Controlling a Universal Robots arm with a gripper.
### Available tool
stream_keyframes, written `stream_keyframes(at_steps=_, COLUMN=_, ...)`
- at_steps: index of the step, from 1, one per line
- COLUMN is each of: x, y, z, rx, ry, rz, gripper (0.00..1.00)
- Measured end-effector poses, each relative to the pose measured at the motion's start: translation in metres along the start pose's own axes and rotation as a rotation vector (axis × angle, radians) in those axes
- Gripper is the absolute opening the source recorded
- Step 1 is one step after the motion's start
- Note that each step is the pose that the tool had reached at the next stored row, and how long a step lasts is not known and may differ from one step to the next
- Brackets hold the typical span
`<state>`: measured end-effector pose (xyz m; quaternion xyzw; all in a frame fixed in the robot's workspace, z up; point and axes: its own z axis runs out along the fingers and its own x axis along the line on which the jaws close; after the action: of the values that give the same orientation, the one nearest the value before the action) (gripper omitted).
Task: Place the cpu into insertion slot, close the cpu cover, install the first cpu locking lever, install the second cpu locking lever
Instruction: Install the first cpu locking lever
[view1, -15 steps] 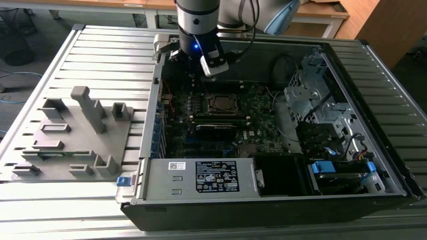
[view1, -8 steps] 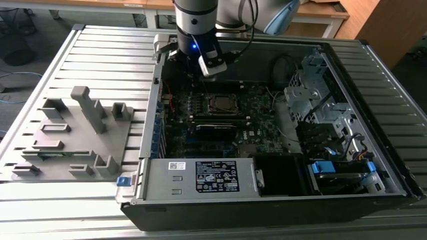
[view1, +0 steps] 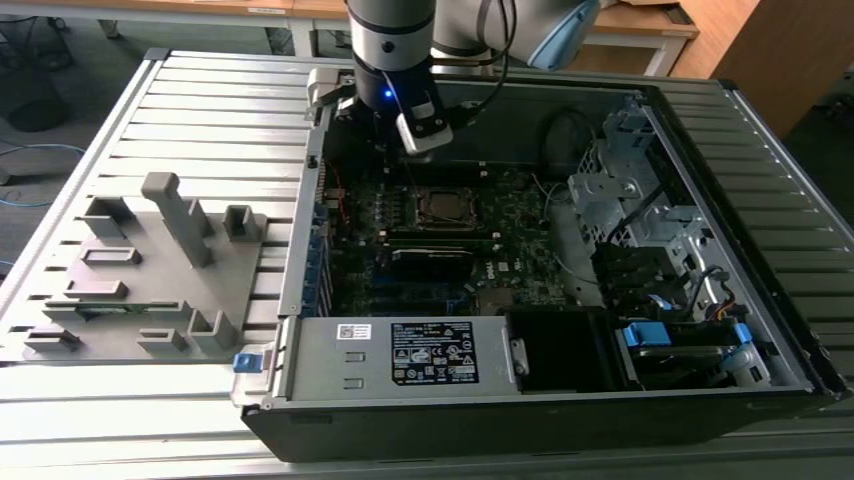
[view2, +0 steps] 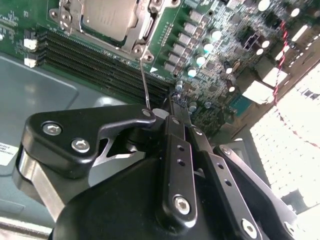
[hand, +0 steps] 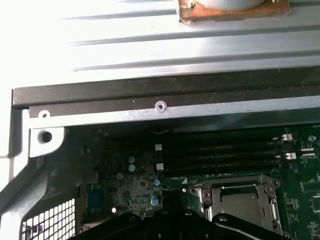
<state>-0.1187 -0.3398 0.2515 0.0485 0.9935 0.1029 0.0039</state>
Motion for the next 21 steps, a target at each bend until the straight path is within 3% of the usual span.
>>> stream_keyframes(at_steps=1, x=0.0, y=0.0, z=0.0, rx=-0.0094, ry=0.0008, rz=0.0, gripper=0.11)
stream_keyframes(at_steps=2, x=0.0001, y=-0.0001, z=0.0001, rx=-0.0141, ry=0.0012, rz=0.0, gripper=0.11)
stream_keyframes(at_steps=6, x=0.0, y=-0.0001, z=0.0001, rx=-0.0256, ry=0.0024, rz=0.0, gripper=0.11)
stream_keyframes(at_steps=8, x=0.0, y=-0.0002, z=0.0001, rx=-0.0409, ry=0.0038, rz=0.001, gripper=0.11)
stream_keyframes(at_steps=14, x=-0.002, y=0.0001, z=0.0001, rx=-0.0427, ry=0.004, rz=0.001, gripper=0.11)
stream_keyframes(at_steps=21, x=-0.0142, y=0.0012, z=0.0004, rx=-0.0417, ry=0.0039, rz=0.001, gripper=0.11)
